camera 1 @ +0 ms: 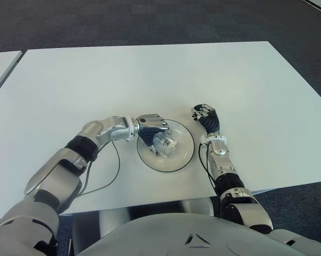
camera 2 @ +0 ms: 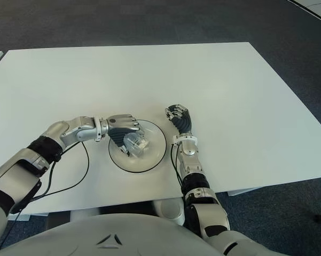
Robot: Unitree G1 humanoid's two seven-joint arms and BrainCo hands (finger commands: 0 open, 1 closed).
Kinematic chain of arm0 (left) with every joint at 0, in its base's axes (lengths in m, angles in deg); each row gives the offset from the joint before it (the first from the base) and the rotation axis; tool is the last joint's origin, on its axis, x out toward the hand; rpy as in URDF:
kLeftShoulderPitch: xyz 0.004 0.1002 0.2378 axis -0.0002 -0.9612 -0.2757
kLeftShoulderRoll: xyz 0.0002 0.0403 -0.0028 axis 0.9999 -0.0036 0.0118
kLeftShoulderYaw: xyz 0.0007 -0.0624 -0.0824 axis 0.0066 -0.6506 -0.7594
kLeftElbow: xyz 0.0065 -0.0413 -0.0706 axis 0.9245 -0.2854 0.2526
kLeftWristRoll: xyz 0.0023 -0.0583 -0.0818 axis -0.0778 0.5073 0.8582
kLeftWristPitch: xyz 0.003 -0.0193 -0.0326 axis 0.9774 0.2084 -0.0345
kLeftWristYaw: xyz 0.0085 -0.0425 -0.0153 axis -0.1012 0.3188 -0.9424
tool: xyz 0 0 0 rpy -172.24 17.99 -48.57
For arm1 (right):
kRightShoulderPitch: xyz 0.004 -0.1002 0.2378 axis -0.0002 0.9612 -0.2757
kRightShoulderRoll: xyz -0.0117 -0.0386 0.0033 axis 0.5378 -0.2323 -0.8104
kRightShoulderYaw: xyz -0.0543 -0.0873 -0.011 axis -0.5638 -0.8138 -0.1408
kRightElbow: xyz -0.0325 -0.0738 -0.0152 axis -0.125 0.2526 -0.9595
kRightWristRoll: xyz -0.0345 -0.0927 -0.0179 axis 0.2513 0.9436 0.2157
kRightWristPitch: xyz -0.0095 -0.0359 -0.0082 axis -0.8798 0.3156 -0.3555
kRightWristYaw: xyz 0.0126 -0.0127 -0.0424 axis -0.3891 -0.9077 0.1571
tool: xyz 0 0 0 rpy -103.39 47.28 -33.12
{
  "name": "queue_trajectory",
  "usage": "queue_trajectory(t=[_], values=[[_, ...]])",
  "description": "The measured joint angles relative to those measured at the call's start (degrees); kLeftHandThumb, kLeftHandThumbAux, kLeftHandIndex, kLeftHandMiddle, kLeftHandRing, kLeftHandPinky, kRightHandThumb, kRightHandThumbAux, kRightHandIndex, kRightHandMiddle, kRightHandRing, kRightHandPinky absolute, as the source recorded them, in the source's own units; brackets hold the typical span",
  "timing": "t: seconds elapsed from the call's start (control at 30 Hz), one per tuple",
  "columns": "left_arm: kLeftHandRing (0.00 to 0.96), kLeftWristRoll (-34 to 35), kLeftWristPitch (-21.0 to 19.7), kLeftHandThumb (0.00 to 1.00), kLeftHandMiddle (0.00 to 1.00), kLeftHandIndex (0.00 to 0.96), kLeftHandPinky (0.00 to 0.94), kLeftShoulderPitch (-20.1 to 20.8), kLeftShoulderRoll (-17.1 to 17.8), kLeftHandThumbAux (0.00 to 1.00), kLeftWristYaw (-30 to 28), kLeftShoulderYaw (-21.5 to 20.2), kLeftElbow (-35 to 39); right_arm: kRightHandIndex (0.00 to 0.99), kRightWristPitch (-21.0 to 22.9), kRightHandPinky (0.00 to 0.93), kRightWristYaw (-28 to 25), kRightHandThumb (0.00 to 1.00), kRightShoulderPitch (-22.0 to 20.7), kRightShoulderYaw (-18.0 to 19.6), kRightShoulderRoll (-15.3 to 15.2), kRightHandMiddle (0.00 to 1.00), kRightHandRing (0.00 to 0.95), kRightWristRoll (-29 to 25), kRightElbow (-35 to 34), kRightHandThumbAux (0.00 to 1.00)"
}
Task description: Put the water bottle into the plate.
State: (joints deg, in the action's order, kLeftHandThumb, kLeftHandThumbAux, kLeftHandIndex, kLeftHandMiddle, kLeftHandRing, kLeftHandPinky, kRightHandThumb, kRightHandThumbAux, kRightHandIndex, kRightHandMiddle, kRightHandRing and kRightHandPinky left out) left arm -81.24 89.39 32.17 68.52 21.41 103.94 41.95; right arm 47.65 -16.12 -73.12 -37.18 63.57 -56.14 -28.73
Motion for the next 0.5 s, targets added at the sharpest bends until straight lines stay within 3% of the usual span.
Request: queue_trajectory(t=[0.07, 0.27, 0.5], values=[[0.373, -0.55, -0.22, 0.405, 0.316, 0.099, 0.405, 0.26, 0.28, 0.628, 0.09, 0.41, 0.04, 0.429, 0.00, 0.534, 0.00, 0.702, -0.03, -0.01, -0.02, 0.531, 0.535, 0.00, 0.04, 0.730], [0.069, -1.81, -2.34, 0.314, 0.059, 0.012, 0.092, 0.56, 0.50, 0.633, 0.48, 1.07, 0.89, 0.430, 0.00, 0.538, -0.04, 0.702, -0.03, -0.02, -0.06, 0.535, 0.539, 0.01, 0.08, 0.730], [0.004, -6.08, -4.93, 0.307, 0.003, 0.000, 0.006, -0.09, 1.12, 0.561, 4.69, 1.49, 4.07, 0.430, 0.00, 0.532, -0.05, 0.702, -0.11, -0.04, -0.05, 0.537, 0.538, 0.05, 0.09, 0.730]])
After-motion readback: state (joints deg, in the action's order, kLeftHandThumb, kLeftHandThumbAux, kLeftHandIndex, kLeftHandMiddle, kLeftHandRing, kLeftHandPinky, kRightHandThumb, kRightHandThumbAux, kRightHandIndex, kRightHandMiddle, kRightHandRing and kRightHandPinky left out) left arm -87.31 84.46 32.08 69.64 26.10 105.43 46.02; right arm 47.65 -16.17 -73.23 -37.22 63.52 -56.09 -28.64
